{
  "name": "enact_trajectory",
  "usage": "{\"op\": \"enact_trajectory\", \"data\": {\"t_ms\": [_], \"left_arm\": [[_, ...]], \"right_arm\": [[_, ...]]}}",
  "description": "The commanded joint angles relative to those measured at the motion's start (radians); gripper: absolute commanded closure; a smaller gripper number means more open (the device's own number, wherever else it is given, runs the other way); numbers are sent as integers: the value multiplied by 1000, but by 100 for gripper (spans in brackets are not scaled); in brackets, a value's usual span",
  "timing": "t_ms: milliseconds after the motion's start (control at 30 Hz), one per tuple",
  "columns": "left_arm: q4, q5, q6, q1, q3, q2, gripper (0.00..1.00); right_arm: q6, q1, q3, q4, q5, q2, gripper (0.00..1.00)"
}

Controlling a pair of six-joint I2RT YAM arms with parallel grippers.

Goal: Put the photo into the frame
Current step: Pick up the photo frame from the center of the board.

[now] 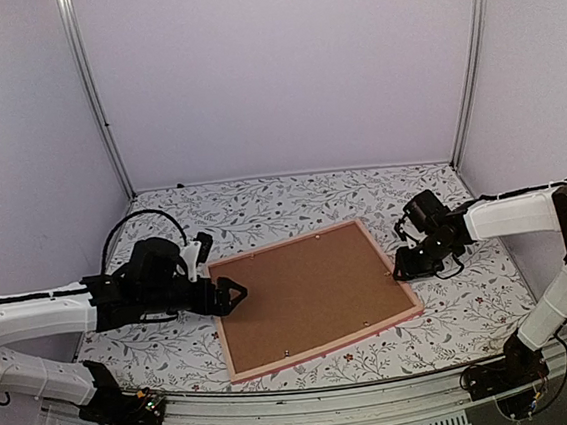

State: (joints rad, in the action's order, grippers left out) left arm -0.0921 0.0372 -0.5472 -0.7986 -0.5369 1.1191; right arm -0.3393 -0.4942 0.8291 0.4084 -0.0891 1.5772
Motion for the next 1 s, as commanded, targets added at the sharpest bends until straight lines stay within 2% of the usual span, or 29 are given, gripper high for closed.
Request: {"op": "enact_trajectory", "data": {"t_ms": [0,133,333,500,700,833,967], "left_arm": [[41,-9,50,-64,-44,8,2],[42,-26,91,-128,-84,63,2],[30,-34,168,-252,-185,209,6],[-41,-82,217,-341,-335,378,12],[-150,-123,285,-435,-514,583,17],[-202,-148,317,-463,-596,680,20],[-246,-165,339,-479,-657,756,23]], "right_arm": [[8,8,-20,-1,-7,-23,62],[11,8,-25,-13,-13,-6,63],[24,8,16,-33,-37,24,70],[38,8,81,-70,-76,99,75],[50,8,202,-87,-100,201,77],[66,8,304,-60,-88,240,75],[74,8,339,-35,-63,225,64]]}}
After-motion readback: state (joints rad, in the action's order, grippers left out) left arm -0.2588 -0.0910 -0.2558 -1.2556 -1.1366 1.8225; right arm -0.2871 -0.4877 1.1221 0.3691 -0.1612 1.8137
